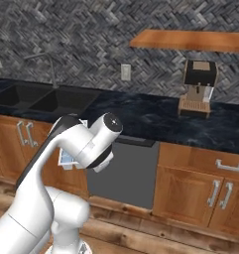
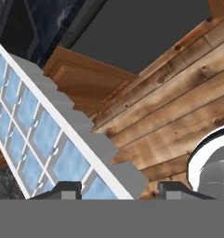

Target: The ice cube tray has been filled with water. Take the tray and place it in the freezer to make ice. Close the freezer door after placing the tray.

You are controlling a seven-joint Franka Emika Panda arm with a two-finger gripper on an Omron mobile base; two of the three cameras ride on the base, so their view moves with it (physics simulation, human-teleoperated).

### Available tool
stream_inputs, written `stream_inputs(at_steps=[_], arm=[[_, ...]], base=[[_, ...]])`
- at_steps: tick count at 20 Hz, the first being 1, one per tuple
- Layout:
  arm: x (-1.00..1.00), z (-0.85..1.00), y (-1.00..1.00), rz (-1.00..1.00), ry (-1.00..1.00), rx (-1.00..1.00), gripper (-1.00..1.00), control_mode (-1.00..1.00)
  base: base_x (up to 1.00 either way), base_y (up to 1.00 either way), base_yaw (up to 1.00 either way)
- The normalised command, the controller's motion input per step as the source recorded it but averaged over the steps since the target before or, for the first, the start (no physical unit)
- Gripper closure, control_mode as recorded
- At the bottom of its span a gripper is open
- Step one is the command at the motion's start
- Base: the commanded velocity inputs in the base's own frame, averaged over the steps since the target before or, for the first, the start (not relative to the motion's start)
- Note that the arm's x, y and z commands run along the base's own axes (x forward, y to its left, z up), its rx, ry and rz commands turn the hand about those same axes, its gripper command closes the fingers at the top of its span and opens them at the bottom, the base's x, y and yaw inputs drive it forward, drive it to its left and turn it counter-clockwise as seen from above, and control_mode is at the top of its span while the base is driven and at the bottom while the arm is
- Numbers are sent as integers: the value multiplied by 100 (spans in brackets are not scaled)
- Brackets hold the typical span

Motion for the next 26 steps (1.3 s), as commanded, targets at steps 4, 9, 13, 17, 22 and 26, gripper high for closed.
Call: stream_inputs(at_steps=[4, 9, 13, 17, 22, 26], arm=[[0, 0, 0, 0, 0, 0, 100, 100], [0, 0, 0, 0, 0, 0, 100, 100], [0, 0, 0, 0, 0, 0, 100, 100], [0, 0, 0, 0, 0, 0, 100, 100], [0, 0, 0, 0, 0, 0, 100, 100], [0, 0, 0, 0, 0, 0, 100, 100]], base=[[-70, -23, 0], [-58, -9, 0], [-37, 0, 8], [-43, -20, 4], [-35, -51, -3], [-19, -62, -15]])
